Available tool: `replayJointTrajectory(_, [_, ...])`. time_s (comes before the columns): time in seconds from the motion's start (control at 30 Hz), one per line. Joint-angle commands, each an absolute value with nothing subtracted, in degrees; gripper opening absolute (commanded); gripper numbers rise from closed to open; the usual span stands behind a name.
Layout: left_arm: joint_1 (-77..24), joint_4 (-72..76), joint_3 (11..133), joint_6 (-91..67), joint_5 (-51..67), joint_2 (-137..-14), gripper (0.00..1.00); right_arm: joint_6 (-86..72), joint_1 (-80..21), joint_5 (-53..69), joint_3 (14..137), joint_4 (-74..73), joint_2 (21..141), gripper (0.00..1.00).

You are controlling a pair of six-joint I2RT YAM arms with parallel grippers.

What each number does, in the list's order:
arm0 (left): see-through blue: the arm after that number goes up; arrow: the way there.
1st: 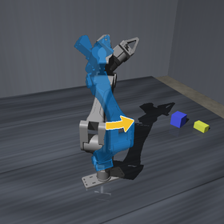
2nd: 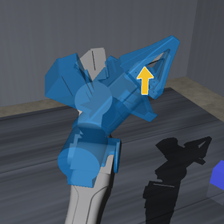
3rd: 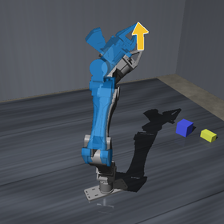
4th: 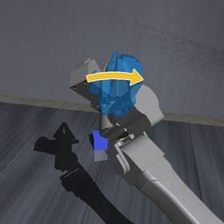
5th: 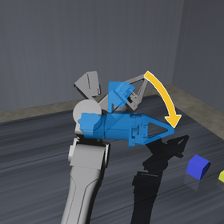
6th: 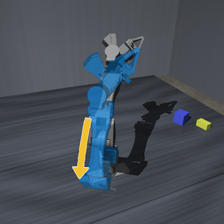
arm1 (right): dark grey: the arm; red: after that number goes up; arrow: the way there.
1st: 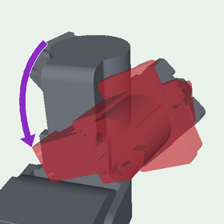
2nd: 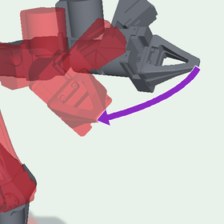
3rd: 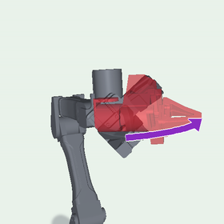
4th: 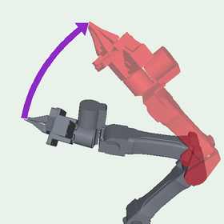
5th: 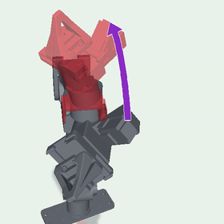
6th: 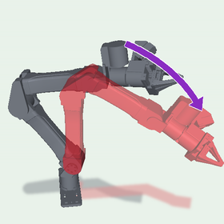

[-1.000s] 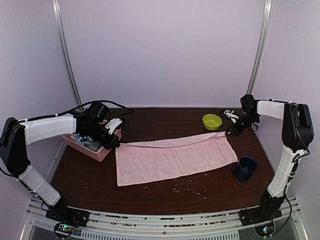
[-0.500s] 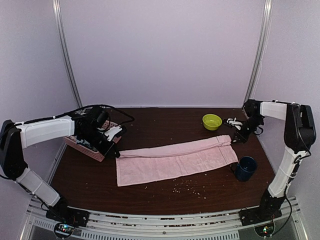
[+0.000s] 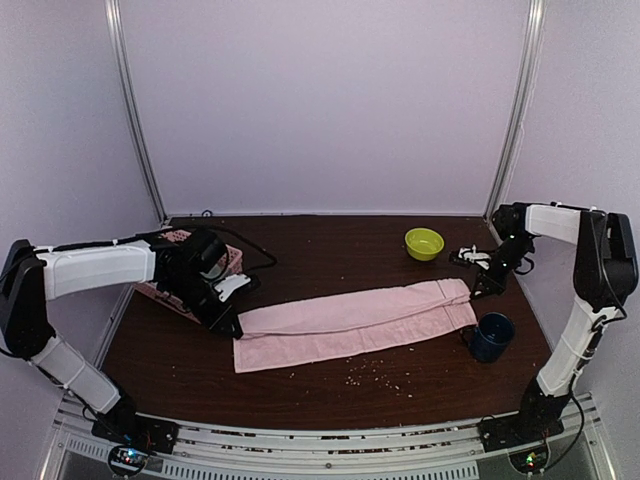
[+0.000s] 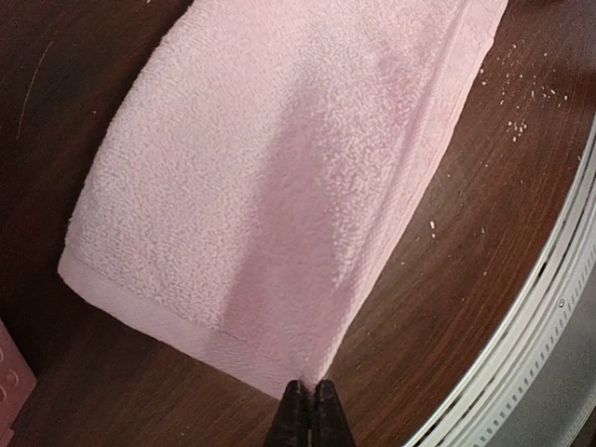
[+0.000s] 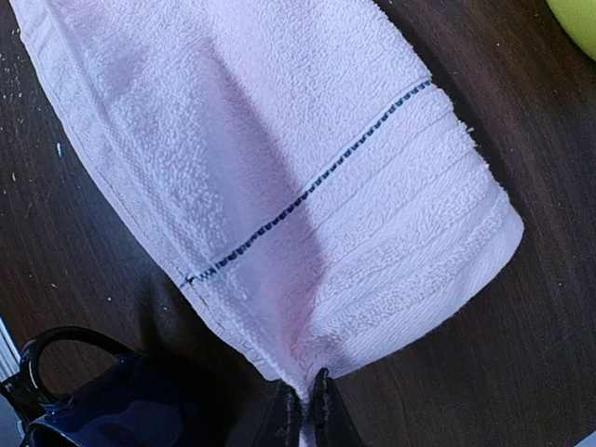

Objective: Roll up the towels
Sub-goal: Fold the towel at the center of the board.

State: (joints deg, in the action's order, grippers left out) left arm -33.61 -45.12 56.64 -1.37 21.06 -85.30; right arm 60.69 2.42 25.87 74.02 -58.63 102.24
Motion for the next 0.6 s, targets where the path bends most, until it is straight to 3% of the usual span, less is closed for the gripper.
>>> replayJointTrajectory(0.0, [-34.89,-46.47,56.57,-1.94,22.85,-85.84,0.00,63.70,2.86,24.37,74.18,-61.37,102.29,0.00])
replayJointTrajectory(0.57, [-35.43,-50.23,55.29,-3.43,18.45,-87.54,0.00,69.85,2.90,23.26,73.34,-65.15,103.12,0.00])
